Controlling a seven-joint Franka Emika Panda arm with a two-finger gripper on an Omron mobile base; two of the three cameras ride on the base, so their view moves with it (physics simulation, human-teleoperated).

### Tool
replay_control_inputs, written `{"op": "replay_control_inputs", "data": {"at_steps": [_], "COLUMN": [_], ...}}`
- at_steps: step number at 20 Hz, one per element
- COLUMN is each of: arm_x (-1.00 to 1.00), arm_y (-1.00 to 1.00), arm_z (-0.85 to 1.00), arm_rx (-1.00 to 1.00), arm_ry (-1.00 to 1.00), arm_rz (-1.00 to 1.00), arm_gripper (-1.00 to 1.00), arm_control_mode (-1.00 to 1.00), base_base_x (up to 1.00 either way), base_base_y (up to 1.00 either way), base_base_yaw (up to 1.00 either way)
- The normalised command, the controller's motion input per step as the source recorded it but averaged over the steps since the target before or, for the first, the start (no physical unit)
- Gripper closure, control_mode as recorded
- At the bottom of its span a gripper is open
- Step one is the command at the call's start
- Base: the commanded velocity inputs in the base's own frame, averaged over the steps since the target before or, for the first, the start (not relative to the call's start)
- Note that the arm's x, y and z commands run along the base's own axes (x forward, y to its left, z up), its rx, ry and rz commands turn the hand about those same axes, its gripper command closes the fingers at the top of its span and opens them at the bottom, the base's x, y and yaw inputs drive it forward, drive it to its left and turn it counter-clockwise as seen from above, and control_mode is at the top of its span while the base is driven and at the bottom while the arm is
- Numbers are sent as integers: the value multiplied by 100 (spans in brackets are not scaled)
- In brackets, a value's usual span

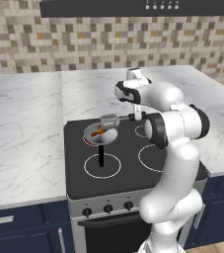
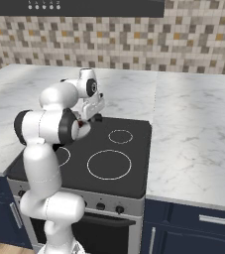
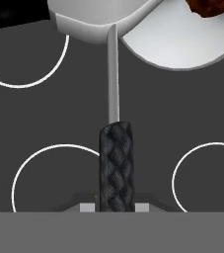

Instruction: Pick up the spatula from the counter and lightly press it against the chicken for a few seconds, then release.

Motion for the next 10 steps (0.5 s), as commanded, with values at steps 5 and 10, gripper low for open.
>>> {"op": "replay_control_inputs", "data": {"at_steps": [5,10], "arm_x": [8,2], "arm_y": [8,1], "arm_z": [-9,-11], "arm_rx": [0,0], "arm_ry": [0,0], "arm_rz": [0,0], "arm_gripper": [100,100], "arm_control_mode": [-100,-100], "base_base_x": [0,0], "base_base_y": [0,0], "base_base_yaw": [0,0]}}
